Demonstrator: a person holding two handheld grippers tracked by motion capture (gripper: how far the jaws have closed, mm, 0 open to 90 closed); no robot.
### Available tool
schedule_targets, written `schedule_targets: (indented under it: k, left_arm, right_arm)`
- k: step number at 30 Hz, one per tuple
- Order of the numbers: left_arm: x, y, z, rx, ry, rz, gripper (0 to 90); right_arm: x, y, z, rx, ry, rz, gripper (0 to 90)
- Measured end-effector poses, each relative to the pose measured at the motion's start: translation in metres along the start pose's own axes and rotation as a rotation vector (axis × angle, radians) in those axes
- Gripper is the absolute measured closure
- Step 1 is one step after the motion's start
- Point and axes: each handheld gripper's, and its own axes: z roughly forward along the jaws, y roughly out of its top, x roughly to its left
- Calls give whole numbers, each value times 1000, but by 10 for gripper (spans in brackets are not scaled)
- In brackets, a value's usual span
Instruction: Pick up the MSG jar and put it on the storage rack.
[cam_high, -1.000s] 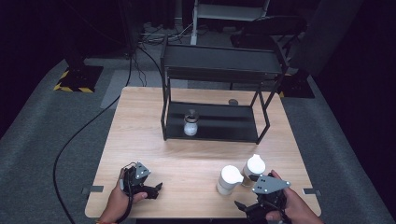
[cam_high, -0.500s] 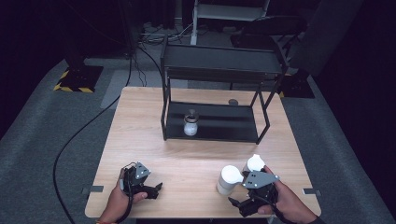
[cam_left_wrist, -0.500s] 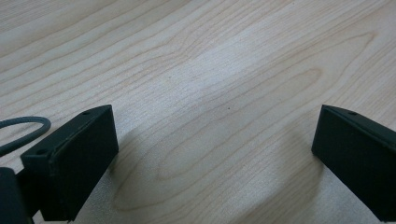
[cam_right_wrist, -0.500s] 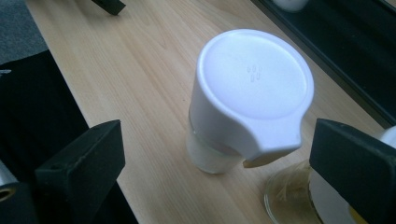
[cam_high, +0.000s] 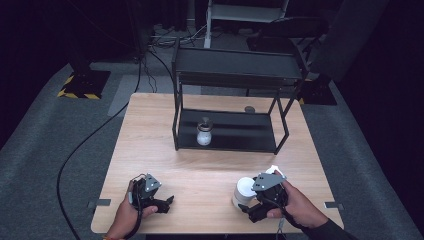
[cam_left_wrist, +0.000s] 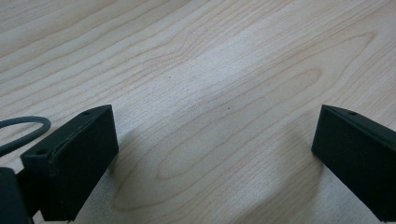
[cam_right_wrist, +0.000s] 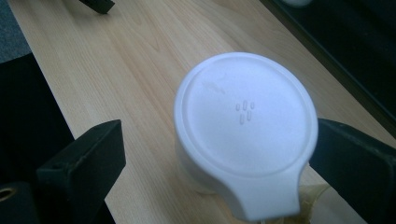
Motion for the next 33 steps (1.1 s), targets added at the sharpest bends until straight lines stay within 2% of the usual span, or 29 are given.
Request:
schedule_targets:
  k: [5, 14, 19, 28, 33]
  left_arm:
    - [0, 0, 0, 0, 0, 0, 3]
    - [0, 0, 0, 0, 0, 0, 3]
    - [0, 0, 0, 0, -1, 0, 3]
    - [0, 0, 0, -1, -2, 1, 3]
    - [0, 0, 0, 0, -2, 2, 3]
  right_arm:
    - [-2, 8, 9, 23, 10, 6, 51]
    - [-10, 16, 22, 69, 18, 62, 219]
    - [-11, 19, 24, 87, 10, 68, 276]
    - [-9, 23, 29, 103, -2, 50, 279]
    - [-11, 22, 28, 95, 8, 64, 293]
